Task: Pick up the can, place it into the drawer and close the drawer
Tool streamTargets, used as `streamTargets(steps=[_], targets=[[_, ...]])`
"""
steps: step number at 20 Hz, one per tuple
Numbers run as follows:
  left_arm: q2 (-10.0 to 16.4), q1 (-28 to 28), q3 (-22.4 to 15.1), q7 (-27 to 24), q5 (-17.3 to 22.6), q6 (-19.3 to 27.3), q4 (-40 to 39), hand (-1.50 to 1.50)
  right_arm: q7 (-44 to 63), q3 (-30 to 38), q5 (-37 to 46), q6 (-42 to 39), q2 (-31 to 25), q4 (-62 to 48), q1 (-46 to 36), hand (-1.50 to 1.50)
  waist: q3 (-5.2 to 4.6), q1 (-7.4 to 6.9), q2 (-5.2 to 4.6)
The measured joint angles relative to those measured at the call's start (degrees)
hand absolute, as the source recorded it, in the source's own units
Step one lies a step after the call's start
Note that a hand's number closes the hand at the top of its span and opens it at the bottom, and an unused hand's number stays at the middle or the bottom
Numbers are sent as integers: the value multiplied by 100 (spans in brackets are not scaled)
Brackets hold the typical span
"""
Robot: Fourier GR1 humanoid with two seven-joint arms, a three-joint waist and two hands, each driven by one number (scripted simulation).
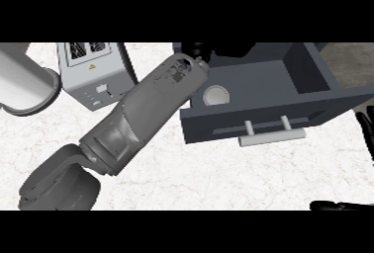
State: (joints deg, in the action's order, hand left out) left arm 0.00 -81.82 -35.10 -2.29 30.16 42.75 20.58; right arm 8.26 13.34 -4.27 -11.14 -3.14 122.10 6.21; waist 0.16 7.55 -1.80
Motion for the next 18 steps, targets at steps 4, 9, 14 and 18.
streamTargets(steps=[4, 9, 14, 18], targets=[[1, 23, -14, -91, 136, 93, -8, -150, 4, -22, 62, -20, -25, 199, 93, -150, -2, 15, 2], [-1, 72, 9, -166, 364, 201, 108, -150, -242, -27, 638, -9, -251, 398, 80, -150, -5, -34, 12], [0, 137, 20, -272, 621, 267, 247, -150, -494, -213, 1246, -53, -466, 552, 3, -150, -6, -74, 14], [0, 36, 111, -371, 817, 304, 315, -150, -645, -424, 1830, -43, -630, 557, -116, -150, -8, -172, 27]])
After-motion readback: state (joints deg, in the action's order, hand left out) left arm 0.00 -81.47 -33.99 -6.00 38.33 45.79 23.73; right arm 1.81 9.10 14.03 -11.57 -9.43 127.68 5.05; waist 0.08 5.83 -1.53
